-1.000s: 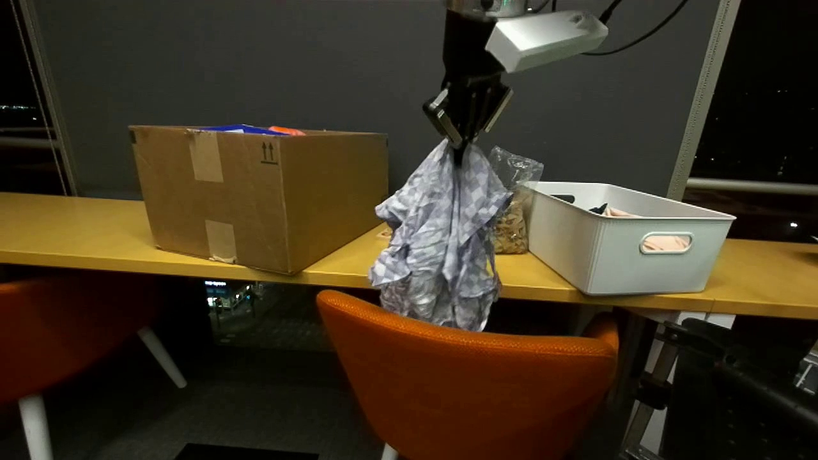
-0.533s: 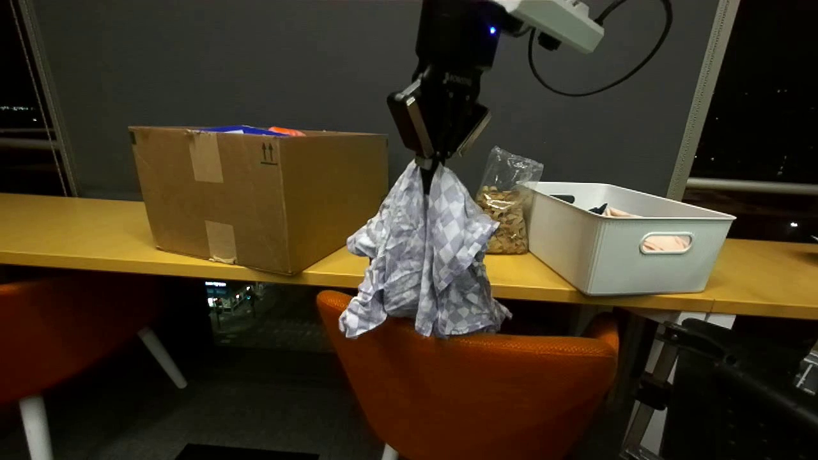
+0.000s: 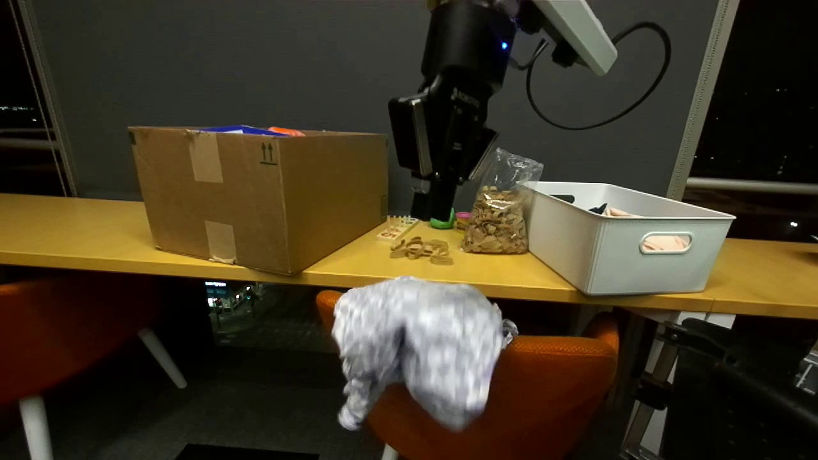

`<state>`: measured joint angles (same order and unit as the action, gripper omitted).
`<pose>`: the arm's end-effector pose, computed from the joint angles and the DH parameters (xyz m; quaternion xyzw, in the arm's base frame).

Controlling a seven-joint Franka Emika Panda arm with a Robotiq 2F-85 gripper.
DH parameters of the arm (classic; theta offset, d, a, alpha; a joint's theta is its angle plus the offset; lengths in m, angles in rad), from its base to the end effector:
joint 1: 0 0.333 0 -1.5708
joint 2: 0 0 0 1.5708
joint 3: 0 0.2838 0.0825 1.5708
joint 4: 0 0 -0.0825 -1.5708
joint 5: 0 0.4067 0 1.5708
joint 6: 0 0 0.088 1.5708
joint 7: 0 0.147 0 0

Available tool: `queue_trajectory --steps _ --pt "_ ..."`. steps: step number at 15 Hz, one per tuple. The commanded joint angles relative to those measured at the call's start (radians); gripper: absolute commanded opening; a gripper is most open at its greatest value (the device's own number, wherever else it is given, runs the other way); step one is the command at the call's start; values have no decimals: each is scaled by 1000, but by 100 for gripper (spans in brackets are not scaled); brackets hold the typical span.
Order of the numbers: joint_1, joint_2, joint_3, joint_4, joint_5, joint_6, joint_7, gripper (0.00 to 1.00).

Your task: Pick up all the items from the white basket and put them on the backrest of the orange chair

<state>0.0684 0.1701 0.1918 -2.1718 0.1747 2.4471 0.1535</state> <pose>0.5609 0.1556 0.2398 -0.9957 0.0130 -0.0364 0.0846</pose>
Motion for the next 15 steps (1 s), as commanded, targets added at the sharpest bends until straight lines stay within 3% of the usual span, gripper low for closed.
queue_trajectory --steps 1,4,7,11,15 --pt "16 -15 -30 -7 24 -33 5 58" --pt "11 -50 -65 -14 -36 -59 43 80" --pt "-13 -122 -138 -27 -171 -102 101 99" --pt "-91 -236 -238 -49 -371 -159 161 100" --pt "-226 -245 -340 -38 -419 -99 177 100"
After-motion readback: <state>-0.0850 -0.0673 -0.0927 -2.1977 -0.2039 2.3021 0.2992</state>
